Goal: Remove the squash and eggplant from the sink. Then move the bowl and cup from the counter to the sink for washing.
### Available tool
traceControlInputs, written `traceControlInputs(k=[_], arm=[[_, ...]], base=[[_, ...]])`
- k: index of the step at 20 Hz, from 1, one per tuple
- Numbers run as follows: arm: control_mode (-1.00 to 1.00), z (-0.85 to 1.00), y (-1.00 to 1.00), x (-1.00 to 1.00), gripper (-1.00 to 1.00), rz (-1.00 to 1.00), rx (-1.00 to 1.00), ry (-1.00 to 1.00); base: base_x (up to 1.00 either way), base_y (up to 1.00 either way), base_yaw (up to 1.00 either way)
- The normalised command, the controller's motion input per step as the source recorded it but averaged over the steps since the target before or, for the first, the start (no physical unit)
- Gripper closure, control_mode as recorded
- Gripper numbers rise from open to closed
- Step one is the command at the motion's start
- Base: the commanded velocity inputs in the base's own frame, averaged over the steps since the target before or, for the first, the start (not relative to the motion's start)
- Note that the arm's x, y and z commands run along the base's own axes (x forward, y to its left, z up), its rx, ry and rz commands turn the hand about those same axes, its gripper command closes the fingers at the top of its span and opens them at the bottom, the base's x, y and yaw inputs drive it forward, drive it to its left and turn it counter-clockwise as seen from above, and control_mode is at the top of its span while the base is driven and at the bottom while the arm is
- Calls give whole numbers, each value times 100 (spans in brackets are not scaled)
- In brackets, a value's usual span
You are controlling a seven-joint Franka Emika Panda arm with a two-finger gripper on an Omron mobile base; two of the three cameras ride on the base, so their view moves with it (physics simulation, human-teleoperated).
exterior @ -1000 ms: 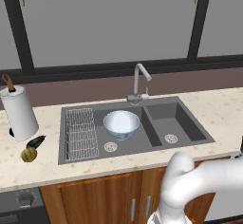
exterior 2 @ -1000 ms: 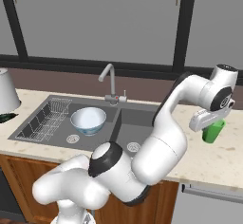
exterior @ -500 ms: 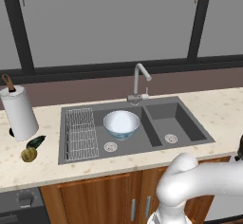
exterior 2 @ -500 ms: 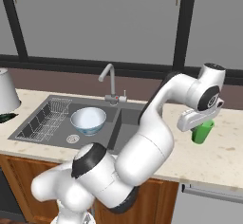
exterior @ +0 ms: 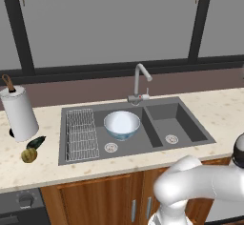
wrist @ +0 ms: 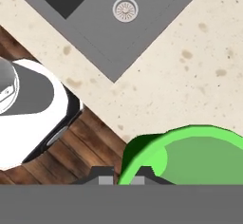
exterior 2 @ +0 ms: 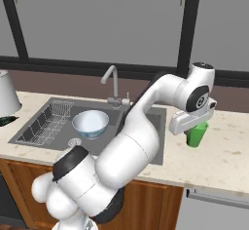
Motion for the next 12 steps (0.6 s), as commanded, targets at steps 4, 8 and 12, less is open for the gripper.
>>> traceControlInputs(k=[4, 8, 12], arm=[[-100, 6, 39, -19, 100, 0, -7, -3], [-100, 3, 43, -18, 100, 0, -5, -1], [-100, 3, 42, -18, 100, 0, -1, 0]], base=[[0, 0, 0], [0, 0, 0], [0, 0, 0]])
